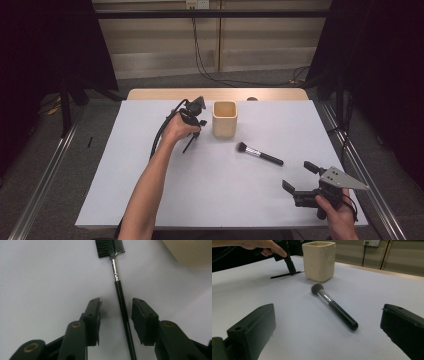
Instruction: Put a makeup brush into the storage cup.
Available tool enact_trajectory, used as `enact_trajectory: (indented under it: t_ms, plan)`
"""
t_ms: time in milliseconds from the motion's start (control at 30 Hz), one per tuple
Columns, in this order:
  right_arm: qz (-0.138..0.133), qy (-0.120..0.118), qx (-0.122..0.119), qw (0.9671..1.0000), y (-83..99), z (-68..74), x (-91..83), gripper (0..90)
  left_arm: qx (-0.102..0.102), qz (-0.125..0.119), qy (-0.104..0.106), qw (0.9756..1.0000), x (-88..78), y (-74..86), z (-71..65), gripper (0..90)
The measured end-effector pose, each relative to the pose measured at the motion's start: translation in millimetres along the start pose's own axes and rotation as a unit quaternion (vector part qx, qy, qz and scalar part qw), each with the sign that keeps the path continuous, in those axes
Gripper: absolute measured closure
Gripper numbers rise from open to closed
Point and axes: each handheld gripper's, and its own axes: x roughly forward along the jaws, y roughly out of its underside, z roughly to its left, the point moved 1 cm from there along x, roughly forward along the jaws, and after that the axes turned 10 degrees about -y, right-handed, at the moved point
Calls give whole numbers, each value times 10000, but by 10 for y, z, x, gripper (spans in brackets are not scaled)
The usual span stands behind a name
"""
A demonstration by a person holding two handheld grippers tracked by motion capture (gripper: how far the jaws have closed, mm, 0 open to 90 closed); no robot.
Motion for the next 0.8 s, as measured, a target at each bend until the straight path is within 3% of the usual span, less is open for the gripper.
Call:
enact_trajectory:
  t_ms: [167,233,333,367,467,667,800]
  plan:
    - [7,2,-10,10000,1,2,3,0,22,39,21,10000,-4,-13,-4,664]
    - [24,-2,-14,10000,3,-4,7,0,59,68,29,10000,-8,-25,-26,732]
    - [29,1,-12,10000,4,-5,7,0,-26,107,66,9999,-6,-27,-30,768]
    - [17,-1,-10,10000,3,-3,3,0,-144,148,99,9997,-1,-25,-8,785]
    - [15,-5,-11,10000,4,0,-8,0,-171,174,134,9996,-2,-17,2,848]
    - [3,20,10,10000,9,-8,-22,0,-98,226,9,9997,-7,-23,-22,857]
    - [4,33,23,10000,10,-6,-25,0,-157,173,62,9997,-9,-10,-20,858]
